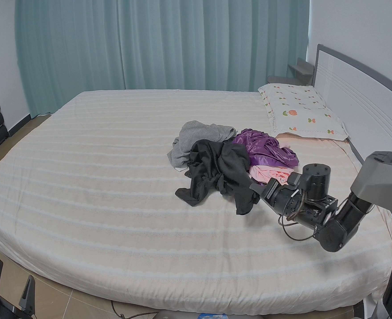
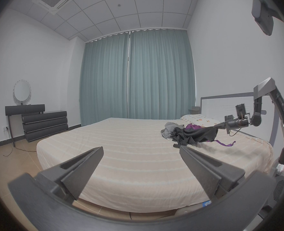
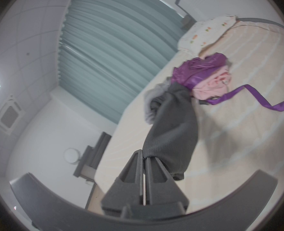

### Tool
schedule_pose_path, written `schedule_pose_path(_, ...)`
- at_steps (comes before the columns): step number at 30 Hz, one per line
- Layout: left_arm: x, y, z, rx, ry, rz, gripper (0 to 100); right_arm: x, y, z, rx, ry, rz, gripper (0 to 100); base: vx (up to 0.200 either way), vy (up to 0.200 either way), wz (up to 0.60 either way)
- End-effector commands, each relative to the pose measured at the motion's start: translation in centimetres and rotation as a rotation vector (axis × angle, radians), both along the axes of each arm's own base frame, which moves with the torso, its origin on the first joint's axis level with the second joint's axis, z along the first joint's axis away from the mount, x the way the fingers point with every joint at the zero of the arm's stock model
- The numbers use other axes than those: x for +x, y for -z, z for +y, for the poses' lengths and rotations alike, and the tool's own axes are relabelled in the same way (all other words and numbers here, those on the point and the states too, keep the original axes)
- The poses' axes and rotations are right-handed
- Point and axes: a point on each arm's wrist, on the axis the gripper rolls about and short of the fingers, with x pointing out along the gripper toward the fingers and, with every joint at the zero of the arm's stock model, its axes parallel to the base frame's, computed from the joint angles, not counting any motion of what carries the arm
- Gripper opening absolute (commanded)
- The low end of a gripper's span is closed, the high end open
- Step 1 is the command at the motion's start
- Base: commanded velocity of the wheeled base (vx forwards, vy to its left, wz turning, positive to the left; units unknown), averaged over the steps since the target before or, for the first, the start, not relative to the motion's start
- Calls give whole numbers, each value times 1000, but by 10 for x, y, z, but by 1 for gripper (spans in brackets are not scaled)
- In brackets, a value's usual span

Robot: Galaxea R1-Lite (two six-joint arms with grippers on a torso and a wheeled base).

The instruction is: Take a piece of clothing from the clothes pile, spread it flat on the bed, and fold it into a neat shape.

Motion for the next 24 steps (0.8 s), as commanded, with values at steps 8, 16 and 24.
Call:
schedule_pose_path(8, 0, 5, 0, 11, 0, 1, 100, -107, -111, -7, 154, -218, -333, 0, 0, 0, 0)
schedule_pose_path(16, 0, 5, 0, 12, 0, 0, 100, -126, -128, -18, 149, -224, -411, 0, 0, 0, 0)
schedule_pose_path(24, 0, 5, 0, 15, 10, -2, 100, -131, -124, -16, 138, -234, -398, 0, 0, 0, 0)
